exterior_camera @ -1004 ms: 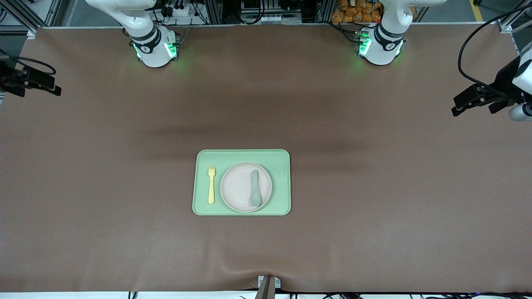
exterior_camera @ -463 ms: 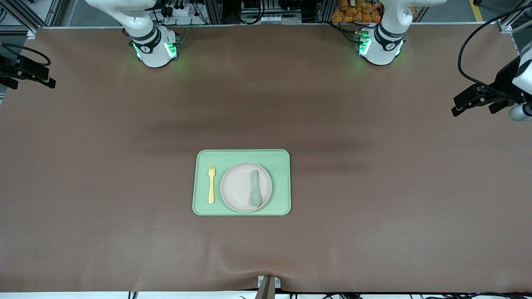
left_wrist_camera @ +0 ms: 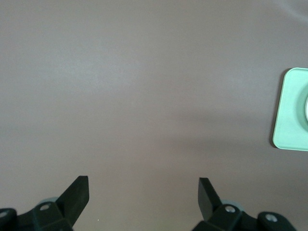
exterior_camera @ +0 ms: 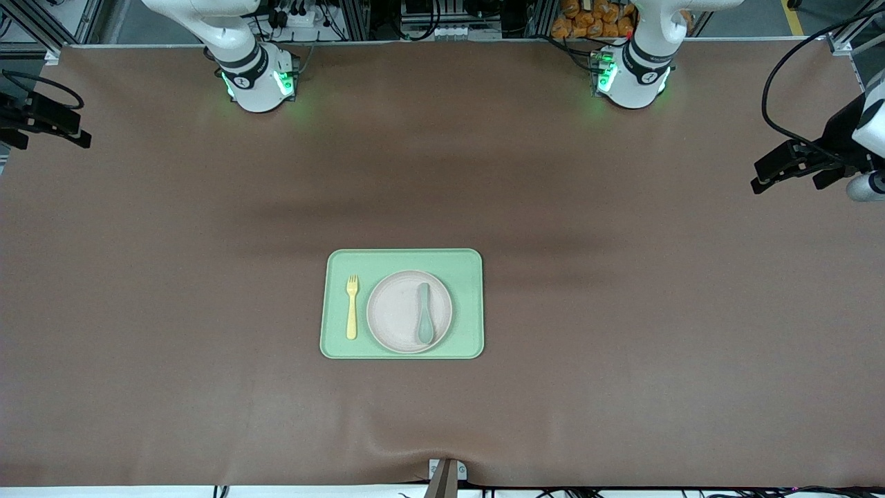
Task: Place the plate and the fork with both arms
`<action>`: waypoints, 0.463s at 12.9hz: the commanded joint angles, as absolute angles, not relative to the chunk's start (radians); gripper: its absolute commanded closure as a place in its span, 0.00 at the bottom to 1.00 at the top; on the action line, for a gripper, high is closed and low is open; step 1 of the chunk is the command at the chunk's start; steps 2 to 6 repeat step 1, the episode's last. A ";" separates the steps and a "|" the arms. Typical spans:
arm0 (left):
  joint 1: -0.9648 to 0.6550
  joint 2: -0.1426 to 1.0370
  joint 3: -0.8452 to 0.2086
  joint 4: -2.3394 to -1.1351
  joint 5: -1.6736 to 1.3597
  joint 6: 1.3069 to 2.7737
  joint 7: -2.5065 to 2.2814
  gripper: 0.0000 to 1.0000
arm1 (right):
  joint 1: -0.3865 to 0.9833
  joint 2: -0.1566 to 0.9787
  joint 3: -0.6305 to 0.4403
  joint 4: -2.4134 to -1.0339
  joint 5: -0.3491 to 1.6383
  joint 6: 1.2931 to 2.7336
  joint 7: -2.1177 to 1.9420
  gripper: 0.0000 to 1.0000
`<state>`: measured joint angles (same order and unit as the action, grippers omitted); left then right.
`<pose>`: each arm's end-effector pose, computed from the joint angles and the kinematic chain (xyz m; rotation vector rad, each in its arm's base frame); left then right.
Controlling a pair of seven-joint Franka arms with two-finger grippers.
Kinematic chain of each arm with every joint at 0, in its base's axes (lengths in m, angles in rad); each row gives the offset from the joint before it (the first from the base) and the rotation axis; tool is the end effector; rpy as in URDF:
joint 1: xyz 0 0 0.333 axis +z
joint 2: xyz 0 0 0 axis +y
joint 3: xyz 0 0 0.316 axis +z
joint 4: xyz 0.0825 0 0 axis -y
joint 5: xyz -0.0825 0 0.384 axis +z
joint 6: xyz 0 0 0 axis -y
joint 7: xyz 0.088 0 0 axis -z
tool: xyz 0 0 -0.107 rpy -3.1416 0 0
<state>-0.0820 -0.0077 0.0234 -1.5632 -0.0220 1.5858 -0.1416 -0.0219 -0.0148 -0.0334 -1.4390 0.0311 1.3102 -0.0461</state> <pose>0.5529 -0.0347 0.6337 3.1135 0.1293 0.0435 0.5203 -0.0250 0.6716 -3.1000 0.0044 0.1742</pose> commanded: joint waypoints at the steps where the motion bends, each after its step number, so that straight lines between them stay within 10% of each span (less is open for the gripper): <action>1: -0.086 -0.012 0.028 -1.569 -0.034 1.594 -0.123 0.00 | -0.009 -0.040 -0.032 -1.470 0.014 1.328 -0.028 0.00; 6: -0.086 -0.012 0.028 -1.569 -0.034 1.594 -0.123 0.00 | -0.009 -0.040 -0.032 -1.470 0.014 1.328 -0.028 0.00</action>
